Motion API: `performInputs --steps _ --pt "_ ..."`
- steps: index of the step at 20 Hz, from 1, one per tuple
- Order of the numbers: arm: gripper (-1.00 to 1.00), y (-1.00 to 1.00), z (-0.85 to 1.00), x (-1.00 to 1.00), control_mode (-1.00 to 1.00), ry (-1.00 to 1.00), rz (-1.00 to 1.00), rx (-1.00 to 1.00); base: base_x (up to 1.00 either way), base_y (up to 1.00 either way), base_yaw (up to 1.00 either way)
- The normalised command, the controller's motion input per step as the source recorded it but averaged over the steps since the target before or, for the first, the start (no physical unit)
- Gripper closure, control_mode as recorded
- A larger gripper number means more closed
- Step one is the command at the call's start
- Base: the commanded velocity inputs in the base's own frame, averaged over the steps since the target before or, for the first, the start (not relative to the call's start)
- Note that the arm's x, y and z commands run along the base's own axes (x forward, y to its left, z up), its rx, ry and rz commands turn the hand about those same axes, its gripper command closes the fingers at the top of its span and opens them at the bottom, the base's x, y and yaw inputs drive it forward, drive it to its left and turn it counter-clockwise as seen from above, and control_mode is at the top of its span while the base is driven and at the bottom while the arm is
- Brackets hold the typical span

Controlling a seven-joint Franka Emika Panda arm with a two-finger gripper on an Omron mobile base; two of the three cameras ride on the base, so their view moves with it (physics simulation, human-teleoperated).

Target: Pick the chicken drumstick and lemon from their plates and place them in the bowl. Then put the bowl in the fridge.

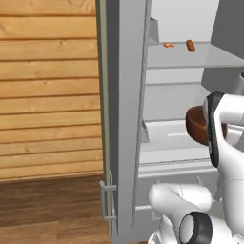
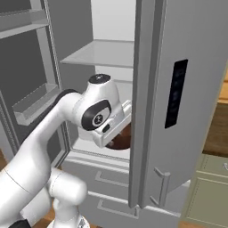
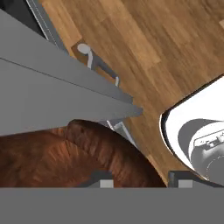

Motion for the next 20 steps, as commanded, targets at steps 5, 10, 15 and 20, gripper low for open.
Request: performInputs --steps 5,10,15,20 --pt "1.00 -0.80 0.23 -0.21 -1.00 0.00 -0.50 -0.07 0.00 0.00 0.00" --pt "1.00 -1.00 0.12 -0.16 -1.00 -0.04 -0.34 -0.09 0.00 0.00 0.00" --pt "1.00 -0.25 0.09 -0.47 -1.00 -0.34 -0.02 -0.15 0.00 0.00 0.00" --pt "1.00 0.51 0.39 -0.29 -1.00 -0.47 0.33 -0.13 0.00 0.00 0.00"
